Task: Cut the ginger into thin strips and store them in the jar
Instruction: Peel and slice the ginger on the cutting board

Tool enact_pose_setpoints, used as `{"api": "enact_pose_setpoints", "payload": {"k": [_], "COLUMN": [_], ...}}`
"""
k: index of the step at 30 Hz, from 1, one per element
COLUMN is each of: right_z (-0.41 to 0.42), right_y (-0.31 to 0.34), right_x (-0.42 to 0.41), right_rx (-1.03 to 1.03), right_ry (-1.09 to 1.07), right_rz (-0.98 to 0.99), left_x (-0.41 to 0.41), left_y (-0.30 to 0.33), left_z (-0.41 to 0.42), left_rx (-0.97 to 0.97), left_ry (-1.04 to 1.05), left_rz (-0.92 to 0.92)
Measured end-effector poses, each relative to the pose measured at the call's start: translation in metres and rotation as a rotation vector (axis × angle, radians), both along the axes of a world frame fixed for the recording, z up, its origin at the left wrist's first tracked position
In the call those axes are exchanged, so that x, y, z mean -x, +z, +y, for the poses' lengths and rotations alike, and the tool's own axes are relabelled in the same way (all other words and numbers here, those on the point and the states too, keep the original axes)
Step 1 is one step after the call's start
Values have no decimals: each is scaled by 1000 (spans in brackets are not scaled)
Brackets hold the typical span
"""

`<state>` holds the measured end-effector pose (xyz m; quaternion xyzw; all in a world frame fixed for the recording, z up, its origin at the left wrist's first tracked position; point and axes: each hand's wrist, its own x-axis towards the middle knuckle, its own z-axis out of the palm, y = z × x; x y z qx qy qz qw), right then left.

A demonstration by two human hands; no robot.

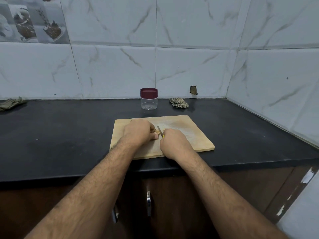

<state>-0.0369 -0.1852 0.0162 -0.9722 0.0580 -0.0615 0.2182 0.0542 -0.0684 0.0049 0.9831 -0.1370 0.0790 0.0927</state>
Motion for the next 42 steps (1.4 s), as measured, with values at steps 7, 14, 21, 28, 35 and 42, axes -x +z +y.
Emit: {"api": "enact_pose_setpoints", "payload": {"k": [7,14,21,28,35,42], "right_z": [-5,0,-4,-7,-17,-16], "right_y": [-4,0,-2,-3,0,2], "right_x": [-1,-3,7,16,17,17], "right_rx": [-25,-24,3,66,45,49], "right_ry": [-4,-15,-14,-28,-67,-46], "right_rz": [23,44,72,56,21,33], "left_x": [2,2,3,2,1,1], "left_y": [-2,-2,-4,-5,-6,-4], "left_z": [1,2,2,2,4,5], "left_rx": [51,67,76,88,117,124], "left_ry": [-3,-2,2,6,3,-29], "left_rz": [-5,-1,-5,18,24,74]}}
